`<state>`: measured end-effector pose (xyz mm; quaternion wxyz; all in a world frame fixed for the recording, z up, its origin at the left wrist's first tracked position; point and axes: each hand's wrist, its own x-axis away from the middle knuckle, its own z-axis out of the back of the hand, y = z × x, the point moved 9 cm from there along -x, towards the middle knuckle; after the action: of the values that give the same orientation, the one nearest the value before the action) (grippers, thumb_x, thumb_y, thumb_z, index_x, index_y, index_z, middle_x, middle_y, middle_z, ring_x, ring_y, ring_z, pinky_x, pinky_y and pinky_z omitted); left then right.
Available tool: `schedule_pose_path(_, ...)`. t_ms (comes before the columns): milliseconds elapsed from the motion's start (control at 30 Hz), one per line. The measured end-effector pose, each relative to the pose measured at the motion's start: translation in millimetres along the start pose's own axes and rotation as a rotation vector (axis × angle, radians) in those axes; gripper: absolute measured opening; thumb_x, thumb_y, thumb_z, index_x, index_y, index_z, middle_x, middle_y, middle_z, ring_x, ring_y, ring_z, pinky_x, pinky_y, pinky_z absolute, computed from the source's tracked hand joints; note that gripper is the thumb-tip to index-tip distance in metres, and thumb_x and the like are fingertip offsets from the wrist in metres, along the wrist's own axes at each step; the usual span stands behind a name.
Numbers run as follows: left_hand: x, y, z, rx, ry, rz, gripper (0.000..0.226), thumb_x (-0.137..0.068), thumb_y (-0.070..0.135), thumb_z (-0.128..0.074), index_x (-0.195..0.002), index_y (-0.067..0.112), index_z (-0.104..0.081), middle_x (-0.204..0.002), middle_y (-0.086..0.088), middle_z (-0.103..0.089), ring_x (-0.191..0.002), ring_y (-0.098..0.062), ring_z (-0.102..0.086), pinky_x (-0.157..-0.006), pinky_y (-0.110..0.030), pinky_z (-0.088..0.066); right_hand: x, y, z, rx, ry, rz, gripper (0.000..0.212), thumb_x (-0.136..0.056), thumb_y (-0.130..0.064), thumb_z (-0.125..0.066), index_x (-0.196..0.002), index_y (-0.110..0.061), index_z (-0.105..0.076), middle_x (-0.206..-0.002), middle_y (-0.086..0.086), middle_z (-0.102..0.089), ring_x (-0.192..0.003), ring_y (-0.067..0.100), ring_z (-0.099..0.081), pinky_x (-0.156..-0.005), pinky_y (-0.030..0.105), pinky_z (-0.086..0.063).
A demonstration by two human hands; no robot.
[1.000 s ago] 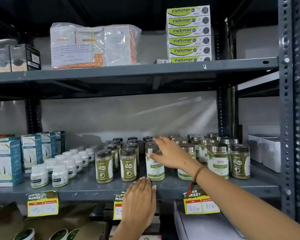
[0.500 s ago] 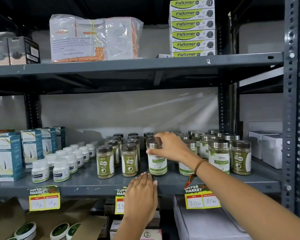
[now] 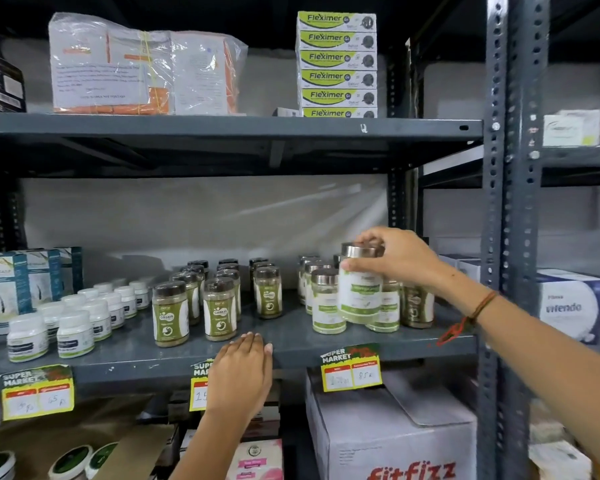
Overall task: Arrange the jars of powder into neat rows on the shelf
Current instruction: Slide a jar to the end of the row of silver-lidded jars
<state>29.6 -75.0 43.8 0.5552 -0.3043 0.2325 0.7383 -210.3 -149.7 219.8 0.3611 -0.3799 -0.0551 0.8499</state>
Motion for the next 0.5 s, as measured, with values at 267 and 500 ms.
schedule_pose_path(267, 0, 0, -2, 0.028, -0.003, -0.002, 0.055, -0.093, 0.039, -0.027, -0.105, 0.007, -0.071, -0.104, -0.009, -0.072, -0.098, -0.022, -0.067, -0.086, -0.038, -0.052, 18, 84, 52, 0.289, 0.018, -0.161, 0.081, -0.057, -0.082, -0.067, -0.114, -0.024, -0.065, -0.103, -0.009, -0.069, -0.096, 0.011, -0.064, -0.082, 0.032, -0.053)
schedule_pose_path(500, 1, -1, -3, 0.045, -0.009, 0.009, 0.056, -0.093, 0.04, -0.028, -0.105, 0.006, -0.07, -0.104, -0.01, -0.072, -0.098, -0.024, -0.066, -0.086, -0.038, -0.051, 20, 137, 51, 0.43, -0.001, -0.284, 0.084, -0.049, -0.087, -0.058, -0.105, -0.024, -0.064, -0.098, -0.006, -0.07, -0.091, 0.018, -0.065, -0.078, 0.036, -0.054)
